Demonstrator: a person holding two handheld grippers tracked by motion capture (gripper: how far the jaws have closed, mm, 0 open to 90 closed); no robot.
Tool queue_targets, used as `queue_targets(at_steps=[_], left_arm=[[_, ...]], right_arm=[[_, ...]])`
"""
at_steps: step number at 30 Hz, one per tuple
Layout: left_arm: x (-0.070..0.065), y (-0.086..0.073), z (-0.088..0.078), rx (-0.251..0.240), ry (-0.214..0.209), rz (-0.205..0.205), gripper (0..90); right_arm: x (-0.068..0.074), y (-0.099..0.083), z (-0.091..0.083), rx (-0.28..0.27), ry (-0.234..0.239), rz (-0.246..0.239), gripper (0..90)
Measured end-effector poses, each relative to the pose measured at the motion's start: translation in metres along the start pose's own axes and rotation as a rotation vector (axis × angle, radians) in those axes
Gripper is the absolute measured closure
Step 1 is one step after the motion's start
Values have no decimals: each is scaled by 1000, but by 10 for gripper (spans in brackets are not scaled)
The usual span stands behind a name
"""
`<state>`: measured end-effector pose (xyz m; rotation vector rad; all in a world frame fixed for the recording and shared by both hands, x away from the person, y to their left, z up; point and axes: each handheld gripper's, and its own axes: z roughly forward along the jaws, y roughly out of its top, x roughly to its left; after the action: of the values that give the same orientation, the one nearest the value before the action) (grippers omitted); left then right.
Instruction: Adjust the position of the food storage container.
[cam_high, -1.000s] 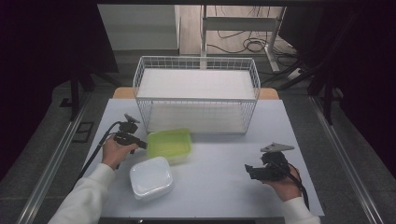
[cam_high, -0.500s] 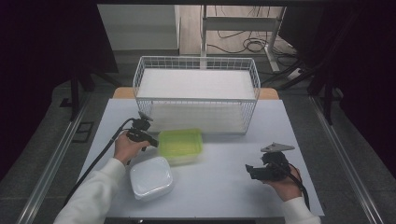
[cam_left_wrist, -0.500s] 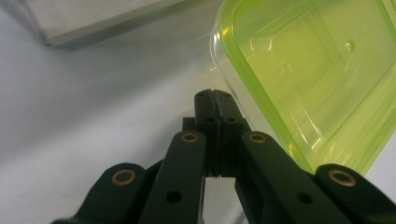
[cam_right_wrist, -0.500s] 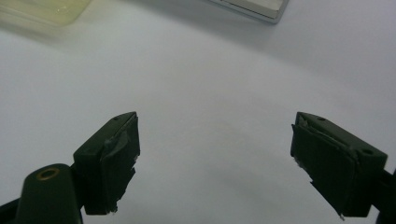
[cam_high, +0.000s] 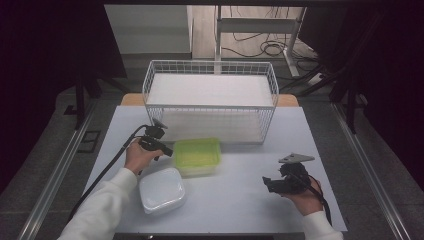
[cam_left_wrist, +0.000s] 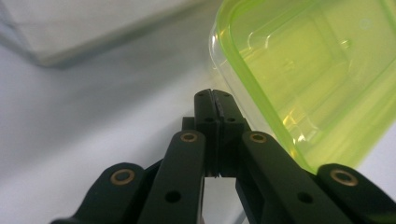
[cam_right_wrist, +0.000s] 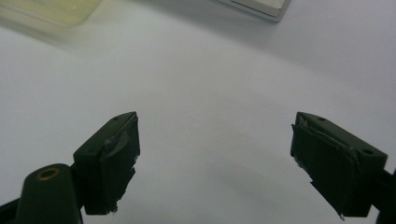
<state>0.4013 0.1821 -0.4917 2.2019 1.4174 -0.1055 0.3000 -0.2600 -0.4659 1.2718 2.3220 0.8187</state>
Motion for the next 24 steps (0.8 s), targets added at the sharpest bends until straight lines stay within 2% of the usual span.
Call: queue_targets(at_steps=[2,10,14,15,17,20,24], left_arm=[[-1,-3,-9,-39,-3,-22,893],[-3,-23,-49,-161,6,-5,866],[-8,-39,-67,-230,12,-10,809],[-11,-44,-71,-251,22,-14,740],[-15,-49,-75,-264,31,-16,708],[-20,-56,-79,-269,14,-12,517],[-23,-62,-85,-286,28,-4,360]], right_arm=[[0,0,0,-2,0,1,160],[-1,0,-3,-16,2,11,160],[-1,1,-4,-20,0,15,160],[-1,2,-5,-23,3,20,160],[-1,2,-5,-26,5,21,160],[-1,4,-6,-35,14,23,159],[-1,5,-7,-50,29,32,158]])
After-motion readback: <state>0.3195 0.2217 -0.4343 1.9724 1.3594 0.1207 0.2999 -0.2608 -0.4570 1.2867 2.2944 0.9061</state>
